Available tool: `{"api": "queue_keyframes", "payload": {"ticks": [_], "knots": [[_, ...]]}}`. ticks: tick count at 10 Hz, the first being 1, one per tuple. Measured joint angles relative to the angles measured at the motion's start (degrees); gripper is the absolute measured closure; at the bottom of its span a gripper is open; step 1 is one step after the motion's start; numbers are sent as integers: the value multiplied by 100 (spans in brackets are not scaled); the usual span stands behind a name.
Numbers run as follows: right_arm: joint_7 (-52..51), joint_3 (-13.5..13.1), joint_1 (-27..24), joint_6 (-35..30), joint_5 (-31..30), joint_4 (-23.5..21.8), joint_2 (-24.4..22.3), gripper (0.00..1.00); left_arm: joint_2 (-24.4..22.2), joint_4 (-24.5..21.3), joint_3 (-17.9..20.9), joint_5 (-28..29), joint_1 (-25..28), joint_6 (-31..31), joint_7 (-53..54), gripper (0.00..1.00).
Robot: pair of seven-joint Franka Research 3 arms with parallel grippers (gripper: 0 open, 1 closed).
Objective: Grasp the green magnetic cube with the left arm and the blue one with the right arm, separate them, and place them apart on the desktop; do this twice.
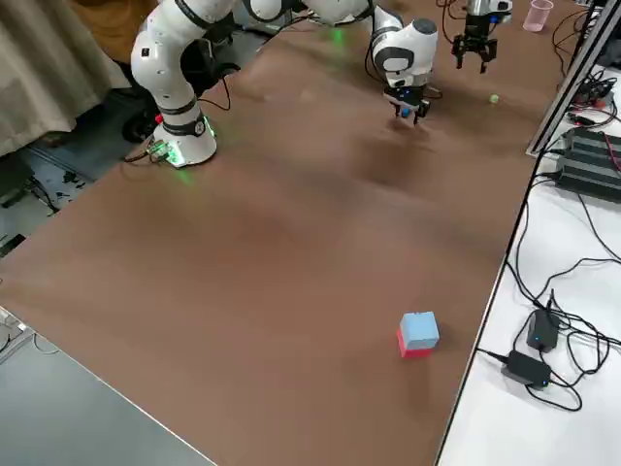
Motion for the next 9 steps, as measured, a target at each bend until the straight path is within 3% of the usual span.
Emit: {"api": "queue_keyframes", "payload": {"ticks": [4, 6, 7, 9], "knots": [[0, 70, 12, 0, 0, -1, -3, 27, 27, -528, -338, -132, -175, -66, -1497, 1], [0, 75, 15, 6, 0, 1, -13, 37, 53, -565, -354, -324, -450, -76, -1776, 1], [0, 75, 15, 5, 0, 1, -28, 55, 110, -579, -354, -391, -585, -77, -1883, 2], [0, 76, 14, 3, 0, 1, -33, 70, 223, -581, -353, -439, -713, -76, -2042, 8]]}}
